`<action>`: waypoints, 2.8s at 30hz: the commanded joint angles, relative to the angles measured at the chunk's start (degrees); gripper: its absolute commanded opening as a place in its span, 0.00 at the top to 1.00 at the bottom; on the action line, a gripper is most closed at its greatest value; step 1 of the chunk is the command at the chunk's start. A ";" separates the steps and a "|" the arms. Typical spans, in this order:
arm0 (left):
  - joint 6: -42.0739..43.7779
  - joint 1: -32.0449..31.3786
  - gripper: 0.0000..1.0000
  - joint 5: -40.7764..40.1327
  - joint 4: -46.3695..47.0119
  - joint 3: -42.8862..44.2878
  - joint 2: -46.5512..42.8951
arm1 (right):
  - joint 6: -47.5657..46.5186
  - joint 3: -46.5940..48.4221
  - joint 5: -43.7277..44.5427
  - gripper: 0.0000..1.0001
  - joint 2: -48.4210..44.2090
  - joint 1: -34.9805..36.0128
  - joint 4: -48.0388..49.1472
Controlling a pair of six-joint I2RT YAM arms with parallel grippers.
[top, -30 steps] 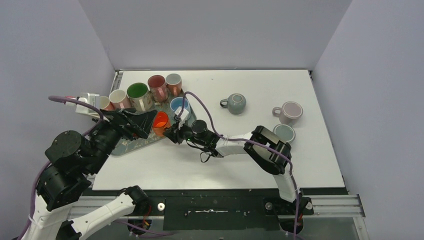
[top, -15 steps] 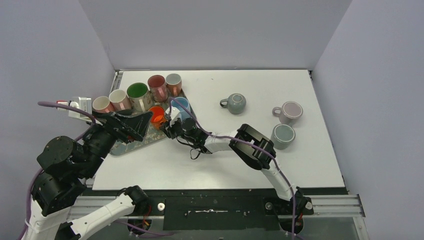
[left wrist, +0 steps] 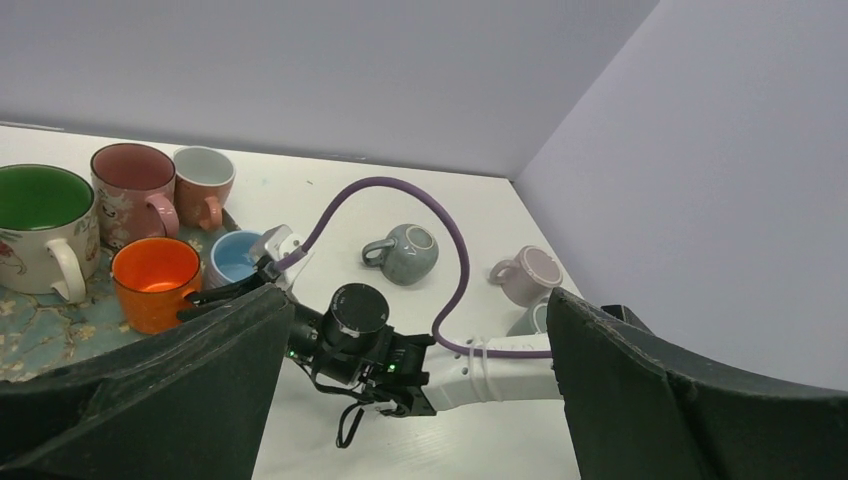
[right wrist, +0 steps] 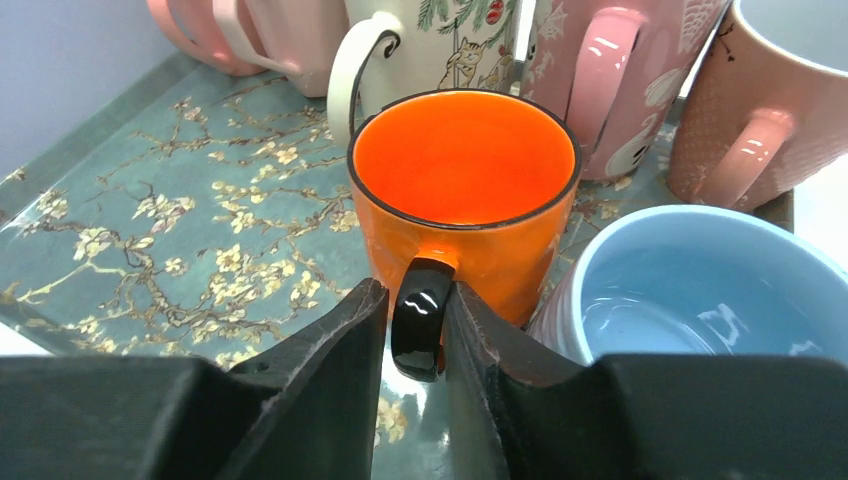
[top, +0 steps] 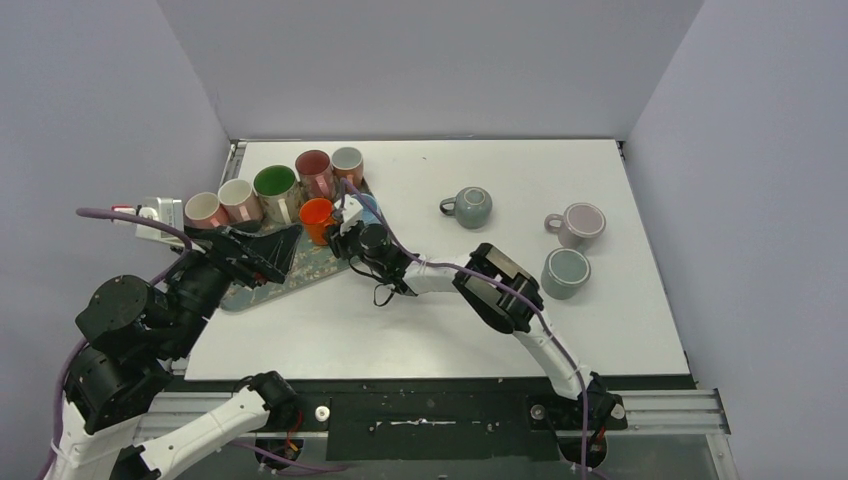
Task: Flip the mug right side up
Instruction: Place the cup on the tray.
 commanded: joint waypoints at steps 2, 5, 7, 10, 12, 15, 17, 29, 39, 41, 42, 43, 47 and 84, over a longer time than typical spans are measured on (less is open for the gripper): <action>2.19 -0.36 0.03 -2.01 2.10 -1.50 -0.89 | 0.83 2.05 0.27 0.64 -2.37 -0.44 4.65; 3.02 -0.35 0.03 -3.21 1.98 -2.60 -0.92 | 1.35 0.59 -0.75 0.60 -3.85 -0.37 4.98; 3.38 -0.31 0.03 -4.06 1.58 -3.30 -0.63 | 1.73 -1.17 -1.27 0.60 -5.31 -0.40 5.95; 3.74 -0.36 0.03 -4.63 0.86 -3.89 0.04 | 2.58 -3.29 -2.60 0.59 -8.13 -0.50 6.54; 4.31 -0.35 0.03 -5.06 0.57 -4.40 0.49 | 3.34 -4.83 -3.17 0.58 -10.43 -0.50 6.62; 7.52 -0.36 0.03 -5.90 2.27 -6.60 0.68 | 4.31 -7.86 -4.48 0.53 -14.26 -0.51 6.74; 9.18 -0.35 0.03 -6.32 4.28 -8.82 0.45 | 4.50 -10.32 -5.05 0.49 -16.17 -0.69 6.41; 16.76 -0.32 0.03 -0.08 16.81 -21.78 -2.84 | 12.81 -27.38 -3.74 0.22 -41.19 -4.41 -17.29; 19.60 -0.22 0.03 9.22 31.00 -35.91 -0.14 | 16.85 -29.57 8.42 0.00 -59.51 -7.29 -49.66; 19.58 -0.13 0.03 9.02 34.24 -38.35 1.77 | 18.26 -30.03 13.09 0.00 -62.12 -7.56 -53.79; 19.59 0.24 0.03 8.87 35.58 -39.20 2.99 | 18.73 -29.85 15.07 0.00 -62.69 -7.74 -56.04; 19.32 0.80 0.03 8.82 36.43 -39.79 4.47 | 18.67 -29.66 16.52 0.00 -63.06 -8.00 -58.20; 14.92 7.37 0.03 15.13 35.29 -38.05 12.08 | 19.39 -29.31 18.47 0.00 -62.67 -11.47 -66.23; 18.38 22.49 0.03 29.43 33.05 -43.32 8.03 | -18.00 -22.93 15.44 0.48 -43.73 -44.49 -55.15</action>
